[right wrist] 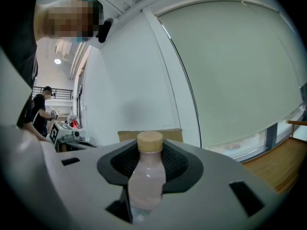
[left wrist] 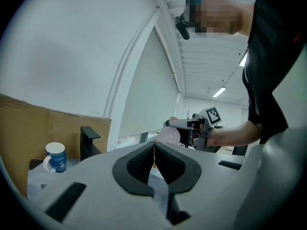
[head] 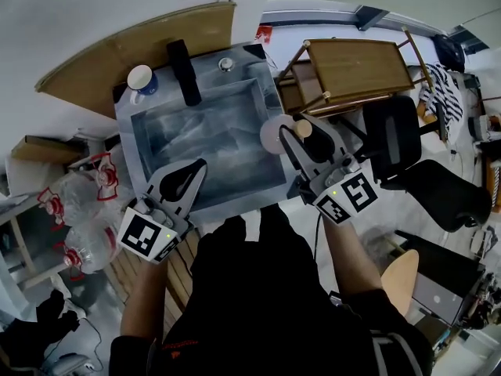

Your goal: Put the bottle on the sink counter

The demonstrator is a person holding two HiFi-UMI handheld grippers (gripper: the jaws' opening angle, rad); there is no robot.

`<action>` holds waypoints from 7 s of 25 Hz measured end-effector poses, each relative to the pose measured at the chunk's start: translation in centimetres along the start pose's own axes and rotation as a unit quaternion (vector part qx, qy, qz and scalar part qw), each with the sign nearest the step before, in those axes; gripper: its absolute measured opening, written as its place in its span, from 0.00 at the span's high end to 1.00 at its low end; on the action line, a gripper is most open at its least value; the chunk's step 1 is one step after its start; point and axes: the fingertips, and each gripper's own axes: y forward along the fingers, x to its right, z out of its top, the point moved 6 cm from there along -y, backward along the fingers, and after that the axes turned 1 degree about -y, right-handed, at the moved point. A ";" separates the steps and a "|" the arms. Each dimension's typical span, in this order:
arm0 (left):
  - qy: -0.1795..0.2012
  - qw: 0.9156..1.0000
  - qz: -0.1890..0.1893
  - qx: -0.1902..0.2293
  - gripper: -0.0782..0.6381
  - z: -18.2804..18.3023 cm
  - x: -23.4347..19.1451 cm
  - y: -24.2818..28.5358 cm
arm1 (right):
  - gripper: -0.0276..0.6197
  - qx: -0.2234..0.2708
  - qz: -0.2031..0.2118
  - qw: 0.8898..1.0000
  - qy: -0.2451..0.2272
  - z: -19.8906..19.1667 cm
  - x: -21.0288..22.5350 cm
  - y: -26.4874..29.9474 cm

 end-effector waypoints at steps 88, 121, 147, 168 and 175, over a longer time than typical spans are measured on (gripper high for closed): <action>-0.079 0.982 0.131 -0.110 0.87 -7.8 -4.5 9.6 | 0.74 -0.119 0.094 0.983 -0.101 -14.1 15.0 13.3; -0.074 0.985 0.121 -0.102 0.87 -7.0 -4.0 9.9 | 0.61 -0.107 0.081 0.986 -0.102 -11.9 15.1 10.9; -0.006 0.996 0.085 -0.034 0.87 0.0 -0.2 4.5 | 0.75 -0.102 0.055 0.990 -0.078 -5.5 7.0 2.0; 0.051 0.996 0.070 0.019 0.87 3.7 3.1 1.1 | 0.92 -0.064 0.079 0.991 -0.087 -2.0 -0.1 -0.8; 0.056 0.996 0.069 0.020 0.87 4.2 3.4 1.1 | 0.95 -0.062 0.084 0.991 -0.089 -1.6 -0.6 -1.0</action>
